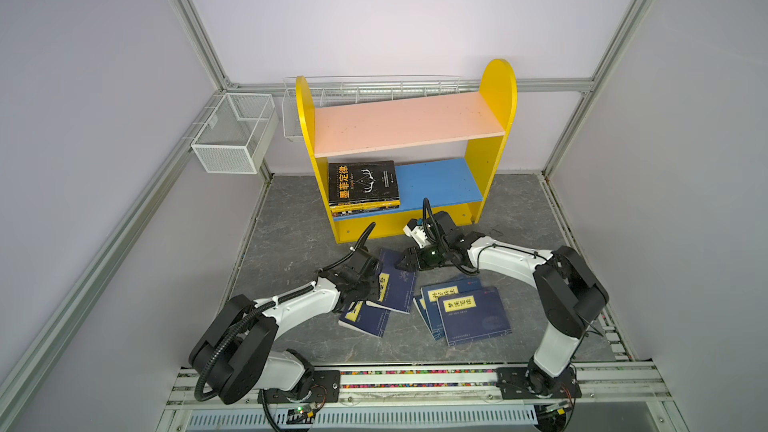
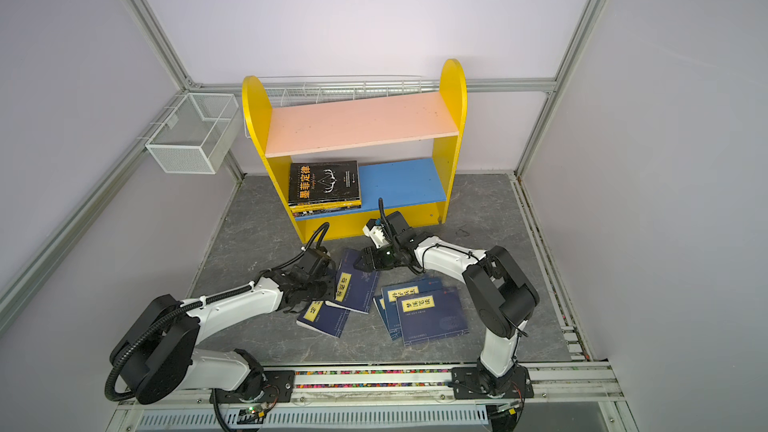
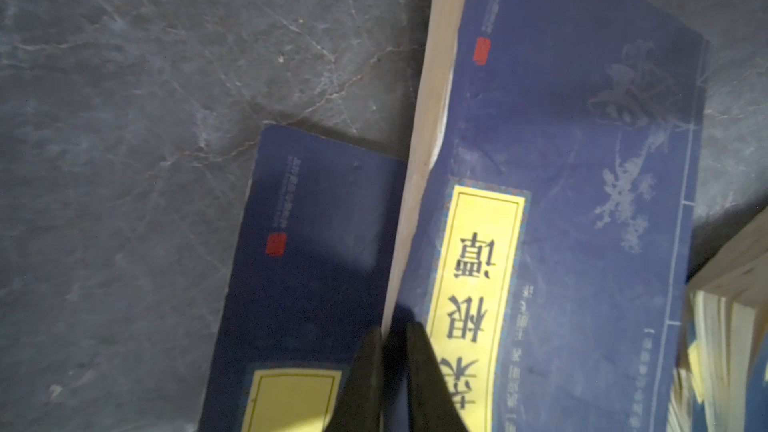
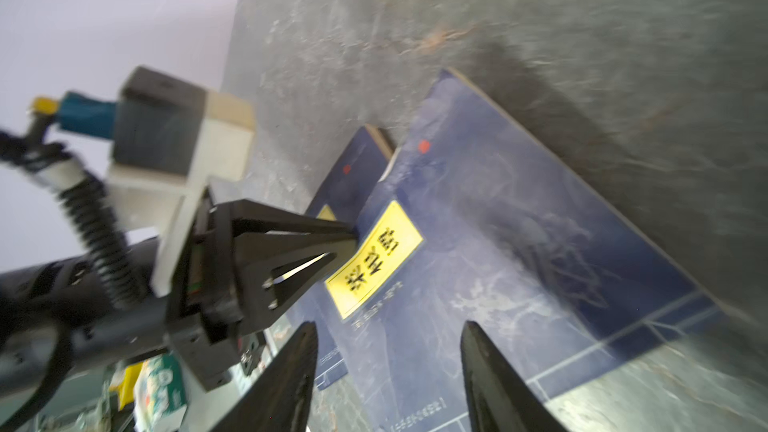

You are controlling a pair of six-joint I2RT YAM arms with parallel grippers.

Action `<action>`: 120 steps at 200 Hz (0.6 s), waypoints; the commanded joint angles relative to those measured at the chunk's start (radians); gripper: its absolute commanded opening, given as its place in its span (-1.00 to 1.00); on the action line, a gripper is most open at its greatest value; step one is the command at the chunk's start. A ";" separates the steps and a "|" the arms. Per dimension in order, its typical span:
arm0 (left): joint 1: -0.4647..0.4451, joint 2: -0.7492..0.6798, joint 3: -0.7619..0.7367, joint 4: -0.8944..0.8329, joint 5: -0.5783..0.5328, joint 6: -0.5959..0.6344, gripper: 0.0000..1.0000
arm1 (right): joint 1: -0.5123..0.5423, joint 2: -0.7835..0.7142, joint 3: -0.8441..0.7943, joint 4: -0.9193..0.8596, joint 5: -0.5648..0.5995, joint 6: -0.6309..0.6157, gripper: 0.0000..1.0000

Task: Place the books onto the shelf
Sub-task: 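Grasp the blue book edge with the right gripper while the left holds it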

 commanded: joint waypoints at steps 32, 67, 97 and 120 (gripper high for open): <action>-0.010 0.054 -0.028 -0.064 0.014 0.020 -0.75 | -0.046 -0.002 -0.021 -0.111 0.228 0.042 0.27; -0.010 0.068 -0.023 -0.053 0.026 0.028 -0.83 | -0.047 0.077 -0.024 -0.086 0.109 0.052 0.27; -0.012 0.070 -0.025 -0.052 0.028 0.029 -0.99 | -0.049 0.126 -0.042 -0.035 0.044 0.097 0.26; -0.012 0.070 -0.025 -0.048 0.035 0.033 -1.00 | -0.055 0.129 -0.059 0.029 0.013 0.135 0.26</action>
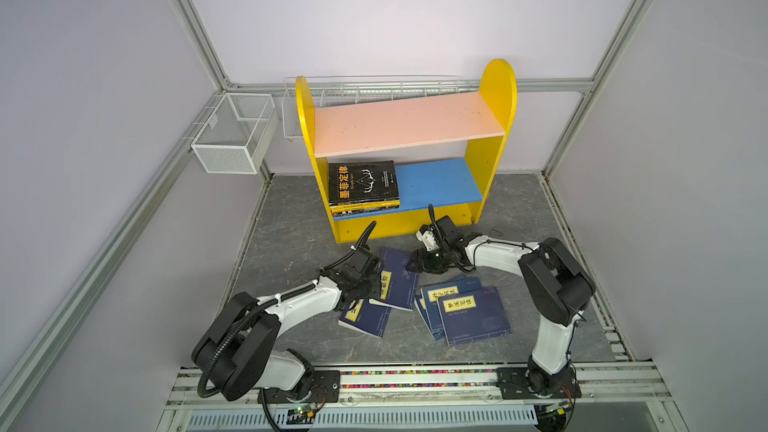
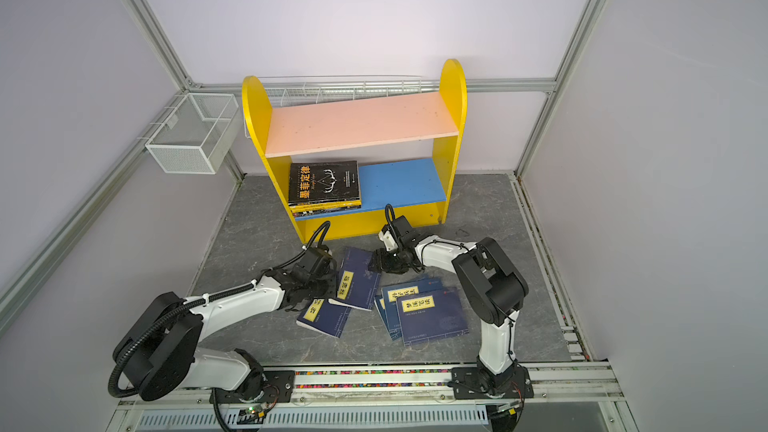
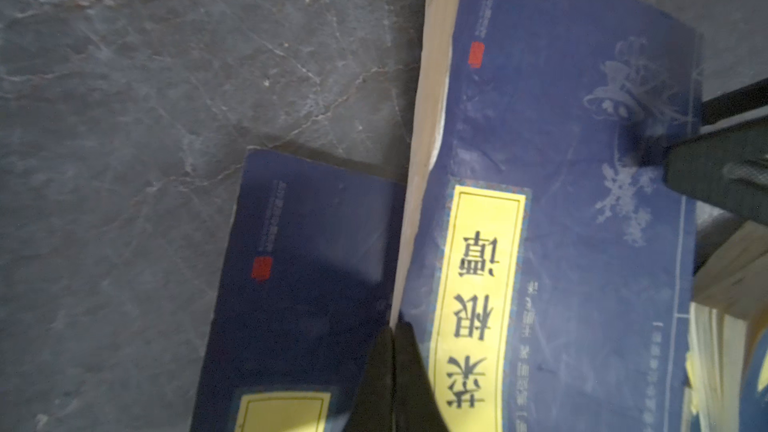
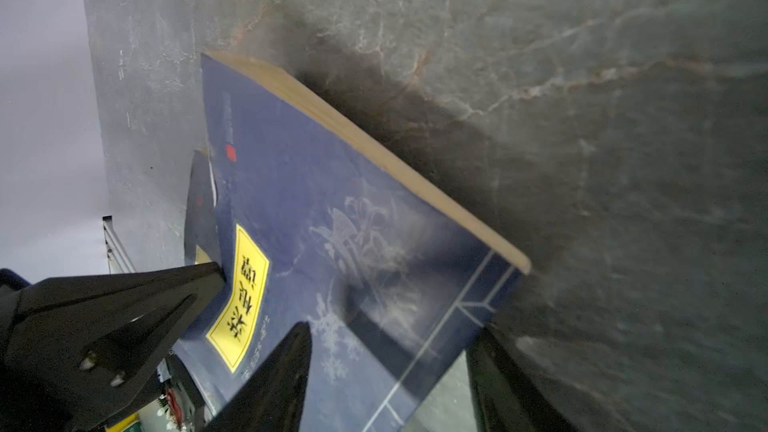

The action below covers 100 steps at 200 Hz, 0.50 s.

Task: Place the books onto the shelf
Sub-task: 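Grasp the blue book edge with the right gripper while the left holds it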

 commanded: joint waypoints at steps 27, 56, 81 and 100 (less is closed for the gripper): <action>-0.012 0.057 -0.028 -0.074 0.040 0.026 -1.00 | -0.014 0.031 -0.042 0.116 -0.086 0.100 0.25; -0.014 0.062 -0.024 -0.071 0.046 0.026 -1.00 | -0.016 0.015 -0.056 0.253 -0.145 0.155 0.06; -0.014 0.062 -0.019 -0.068 0.057 0.030 -1.00 | -0.008 -0.024 -0.069 0.339 -0.178 0.169 -0.21; -0.014 0.062 -0.013 -0.066 0.063 0.032 -1.00 | 0.005 -0.055 -0.077 0.372 -0.185 0.162 -0.41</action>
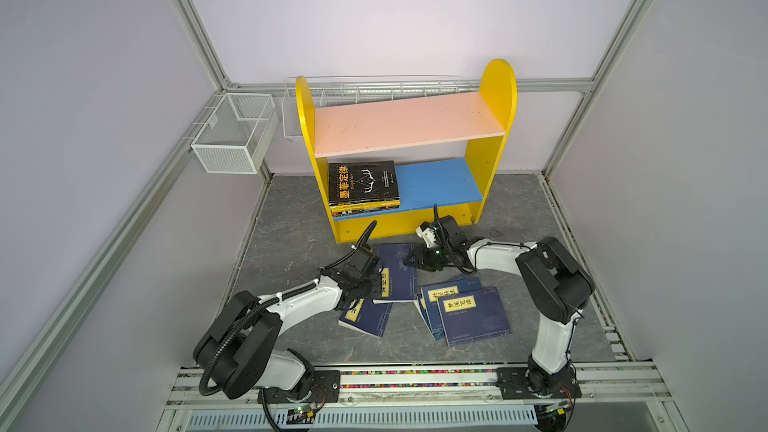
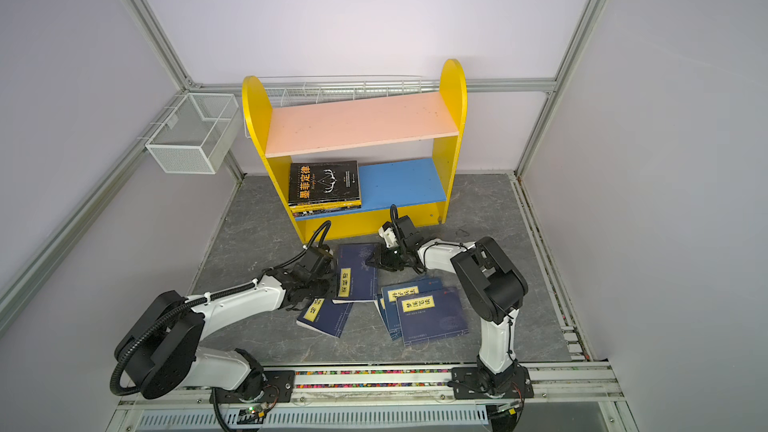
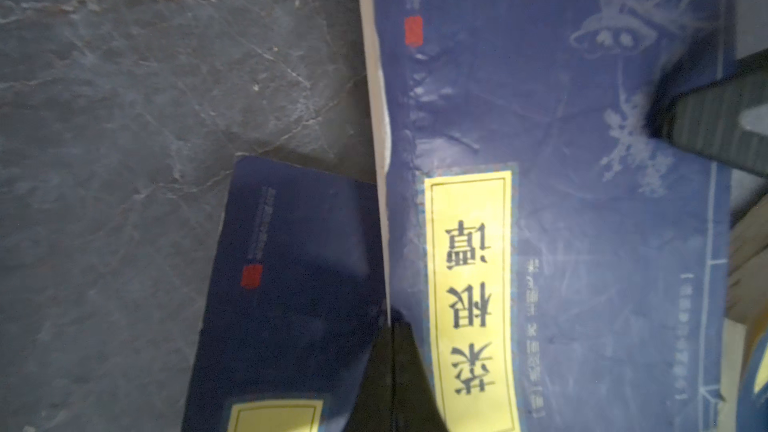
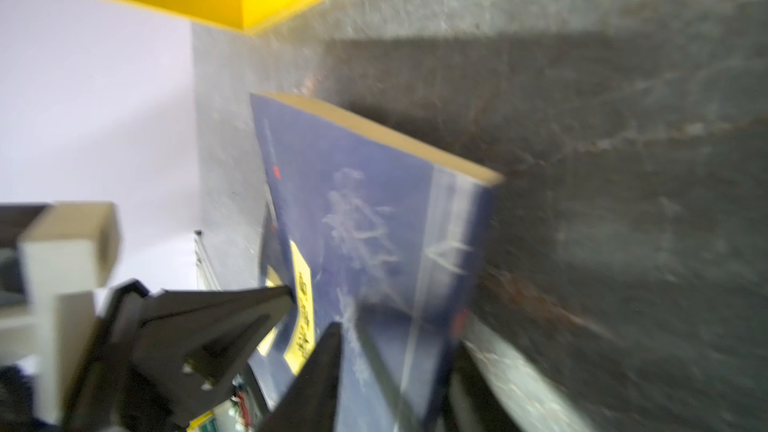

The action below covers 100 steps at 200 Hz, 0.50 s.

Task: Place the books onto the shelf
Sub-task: 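Grasp the blue book edge with the right gripper while the left holds it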

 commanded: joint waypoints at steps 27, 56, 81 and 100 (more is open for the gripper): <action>-0.013 0.030 0.001 -0.084 0.059 0.026 -1.00 | 0.037 -0.104 -0.040 0.130 -0.065 0.006 -0.64; -0.010 -0.090 0.023 -0.110 0.041 0.012 -0.61 | 0.035 -0.199 -0.069 0.110 -0.062 -0.052 -0.80; -0.003 -0.283 0.021 -0.115 0.026 -0.026 -0.19 | 0.021 -0.293 -0.060 0.044 -0.076 -0.121 -0.86; 0.007 -0.452 -0.011 -0.061 0.037 -0.033 0.19 | 0.001 -0.362 -0.045 -0.009 -0.095 -0.156 -0.86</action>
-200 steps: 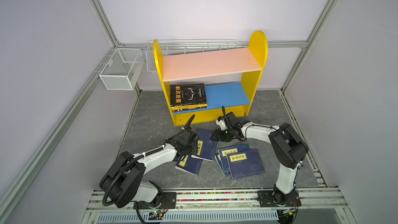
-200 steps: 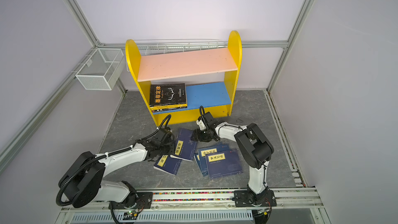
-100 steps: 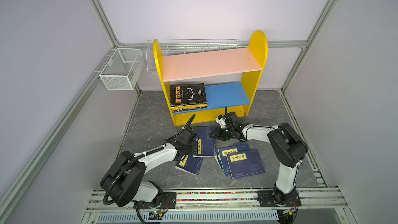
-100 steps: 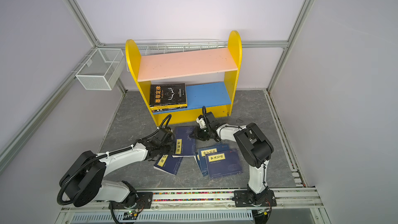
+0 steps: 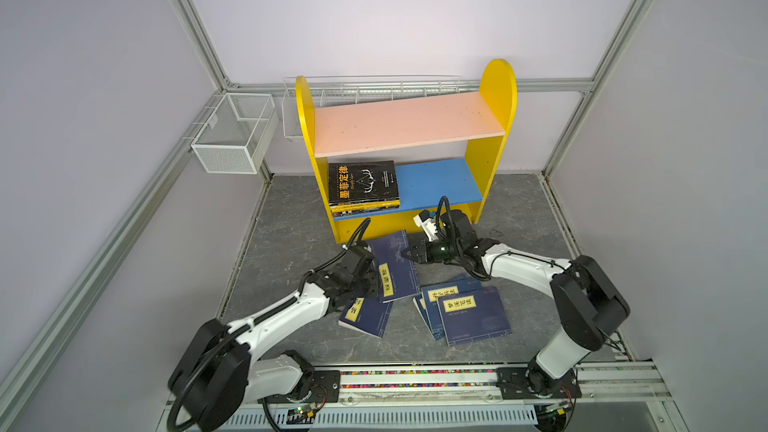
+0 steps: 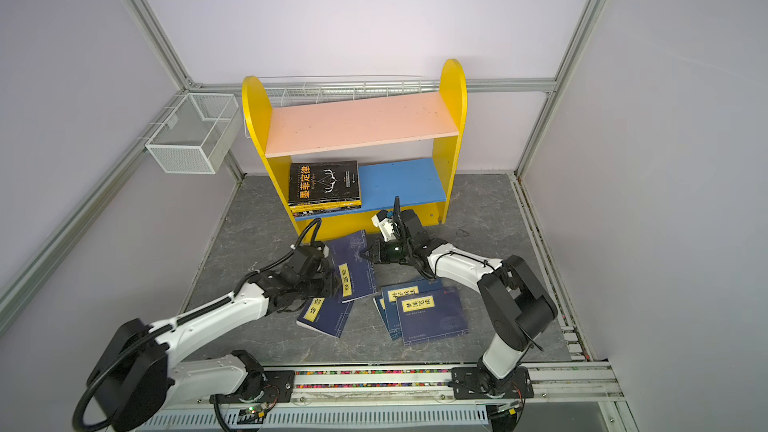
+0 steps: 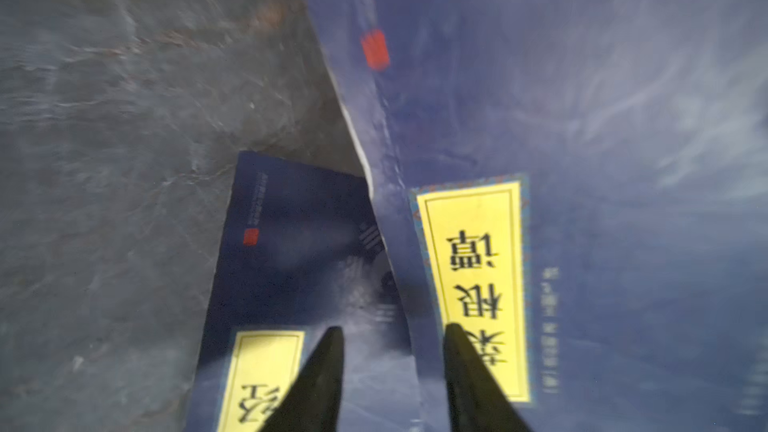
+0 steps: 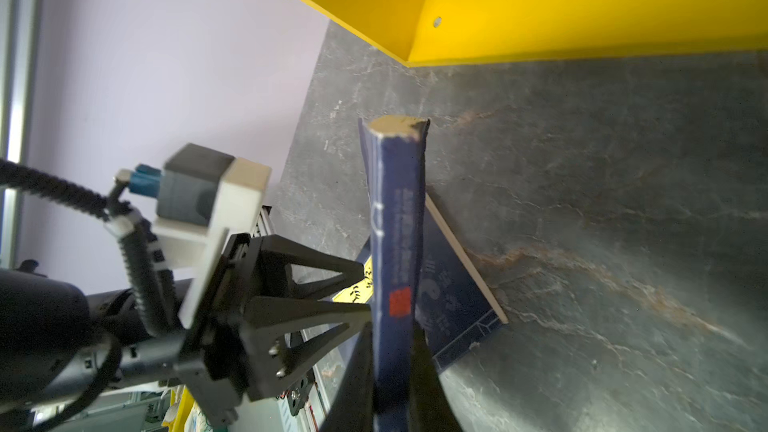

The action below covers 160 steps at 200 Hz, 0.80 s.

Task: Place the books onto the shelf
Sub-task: 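Grasp the blue book edge with the right gripper while the left holds it, then lift the blue book upright with the right gripper while the left steadies it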

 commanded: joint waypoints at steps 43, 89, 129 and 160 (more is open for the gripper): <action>0.047 -0.404 -0.077 0.171 0.128 -0.077 0.73 | -0.099 -0.242 0.011 0.024 -0.015 0.031 -0.86; 0.047 -0.264 -0.080 0.399 0.379 -0.094 0.92 | -0.103 -0.309 -0.060 0.327 0.198 0.311 -0.86; 0.043 -0.110 -0.029 0.566 0.553 -0.093 0.99 | -0.082 -0.313 -0.091 0.487 0.333 0.426 -0.86; 0.033 -0.026 0.005 0.679 0.596 -0.111 0.99 | -0.066 -0.306 -0.076 0.506 0.348 0.431 -0.86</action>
